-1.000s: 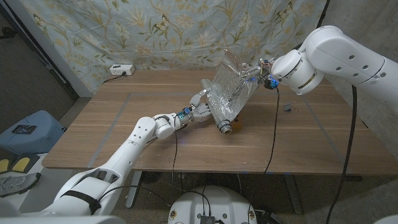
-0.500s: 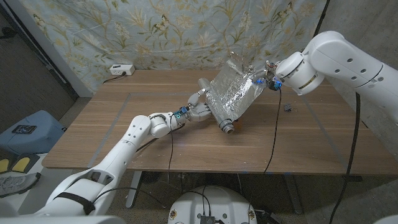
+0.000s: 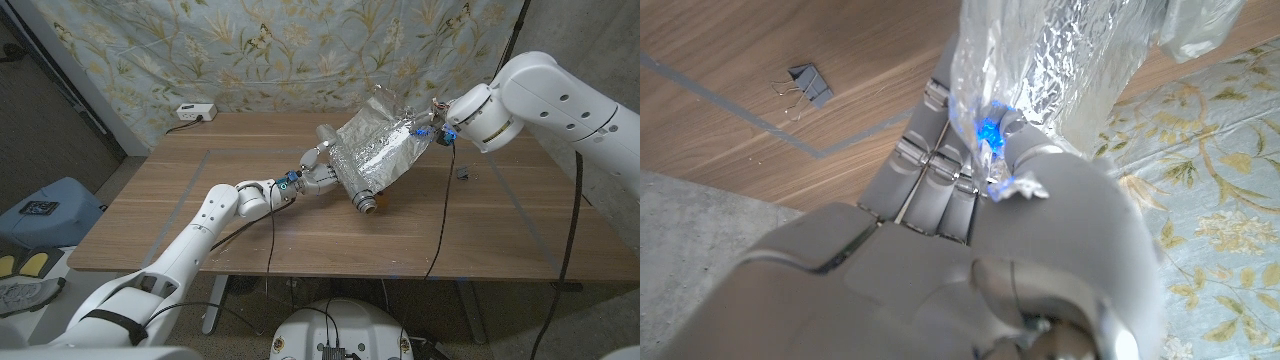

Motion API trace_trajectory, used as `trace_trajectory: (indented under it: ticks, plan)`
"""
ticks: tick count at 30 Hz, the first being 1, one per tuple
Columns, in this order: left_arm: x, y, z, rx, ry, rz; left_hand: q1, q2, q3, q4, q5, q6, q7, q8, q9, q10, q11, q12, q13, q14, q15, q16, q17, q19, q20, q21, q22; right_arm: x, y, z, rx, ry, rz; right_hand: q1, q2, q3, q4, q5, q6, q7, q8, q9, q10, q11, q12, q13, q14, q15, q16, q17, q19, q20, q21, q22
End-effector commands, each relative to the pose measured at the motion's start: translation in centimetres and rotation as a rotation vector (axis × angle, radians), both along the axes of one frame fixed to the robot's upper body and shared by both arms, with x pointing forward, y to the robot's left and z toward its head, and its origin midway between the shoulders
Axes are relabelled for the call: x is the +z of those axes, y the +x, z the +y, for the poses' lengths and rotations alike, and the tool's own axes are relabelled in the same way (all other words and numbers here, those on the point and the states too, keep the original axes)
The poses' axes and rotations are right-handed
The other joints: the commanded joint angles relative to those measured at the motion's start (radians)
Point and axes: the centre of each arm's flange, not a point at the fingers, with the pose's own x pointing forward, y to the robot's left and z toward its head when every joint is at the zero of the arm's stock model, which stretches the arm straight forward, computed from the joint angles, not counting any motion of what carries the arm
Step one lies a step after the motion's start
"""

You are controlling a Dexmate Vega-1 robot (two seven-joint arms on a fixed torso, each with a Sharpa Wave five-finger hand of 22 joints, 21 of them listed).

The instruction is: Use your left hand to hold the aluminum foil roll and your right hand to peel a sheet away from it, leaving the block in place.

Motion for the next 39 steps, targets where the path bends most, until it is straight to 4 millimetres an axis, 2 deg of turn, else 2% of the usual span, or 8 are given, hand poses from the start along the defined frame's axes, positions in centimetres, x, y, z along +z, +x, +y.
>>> trace_trajectory:
  ticks: [1,18,39]
  plan:
    - [-0.1,-0.2,-0.3,-0.037,-0.003,-0.013,-0.013,0.000,-0.008,0.002,-0.003,-0.022,0.005,-0.001,0.002,-0.017,0.005,-0.002,0.001,-0.010,0.000,-0.005,0.001,-0.011,-0.001,-0.009,0.004,-0.2,-0.1,-1.6,-0.025,0.021,0.009,0.014,0.002,-0.005,0.001,0.007,0.007,0.002,-0.002,0.004,0.002,0.000,-0.002,0.000,0.005,-0.006,-0.006,0.007,-0.004,-0.002,0.009,0.001]
    - [-0.4,-0.9,-1.0,-0.043,0.003,-0.008,-0.016,0.001,-0.011,0.004,-0.005,-0.023,0.006,0.004,0.002,-0.022,0.005,-0.002,0.000,-0.012,0.000,-0.005,0.002,-0.010,-0.001,-0.010,0.005,-0.9,-0.1,-3.4,-0.055,0.053,0.027,0.017,0.002,-0.005,0.001,0.008,0.009,0.002,-0.006,0.007,0.004,0.001,-0.004,-0.001,0.009,-0.005,-0.010,0.012,-0.006,-0.002,0.019,0.001]
    - [0.0,-1.9,0.1,-0.040,-0.008,-0.028,-0.021,0.002,-0.019,0.001,-0.013,-0.019,0.006,0.015,0.001,-0.013,0.004,0.008,-0.002,-0.008,0.000,-0.001,0.002,0.000,-0.002,-0.012,0.005,-1.4,1.3,-4.5,-0.086,0.088,0.078,0.019,0.000,-0.008,0.002,0.008,0.012,0.004,-0.012,0.010,0.003,0.001,-0.006,0.002,0.011,-0.005,-0.016,0.017,-0.010,-0.002,0.032,0.000]
